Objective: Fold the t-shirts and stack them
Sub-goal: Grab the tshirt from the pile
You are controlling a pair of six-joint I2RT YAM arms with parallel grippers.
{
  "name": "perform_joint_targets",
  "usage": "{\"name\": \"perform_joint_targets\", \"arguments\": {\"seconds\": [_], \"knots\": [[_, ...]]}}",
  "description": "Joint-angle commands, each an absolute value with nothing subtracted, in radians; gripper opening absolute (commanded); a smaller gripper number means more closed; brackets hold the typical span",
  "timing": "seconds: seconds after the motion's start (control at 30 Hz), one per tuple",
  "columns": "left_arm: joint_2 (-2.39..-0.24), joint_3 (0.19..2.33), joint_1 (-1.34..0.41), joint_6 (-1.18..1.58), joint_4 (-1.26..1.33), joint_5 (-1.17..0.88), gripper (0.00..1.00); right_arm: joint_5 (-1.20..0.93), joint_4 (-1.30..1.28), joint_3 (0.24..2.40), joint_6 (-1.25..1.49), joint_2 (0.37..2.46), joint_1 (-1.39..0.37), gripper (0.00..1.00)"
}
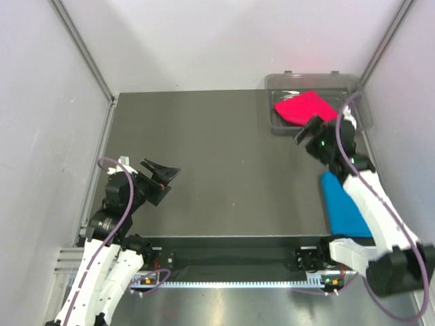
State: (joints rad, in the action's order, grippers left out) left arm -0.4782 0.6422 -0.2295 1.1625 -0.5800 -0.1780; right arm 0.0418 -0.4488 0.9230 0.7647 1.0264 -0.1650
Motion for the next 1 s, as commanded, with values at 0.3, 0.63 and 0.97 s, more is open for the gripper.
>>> {"name": "perform_joint_targets", "arguments": {"seconds": [0.3, 0.63, 0.97], "knots": [[-0.361, 0.483, -0.224, 1.292, -0.350, -0.480, 0.98, 0.341, -0.584, 1.796, 0.220, 1.889, -0.106, 0.80], [-0.439, 0.583, -0.222, 1.221, -0.304, -0.525, 0.96, 0.262, -0.643, 1.905, 0.081, 2.128, -0.101, 0.59], [-0.600, 0.629, -0.224, 1.200, -0.190, -0.660, 0.50, 0.394, -0.658, 2.083, 0.008, 2.215, -0.092, 0.00]]}}
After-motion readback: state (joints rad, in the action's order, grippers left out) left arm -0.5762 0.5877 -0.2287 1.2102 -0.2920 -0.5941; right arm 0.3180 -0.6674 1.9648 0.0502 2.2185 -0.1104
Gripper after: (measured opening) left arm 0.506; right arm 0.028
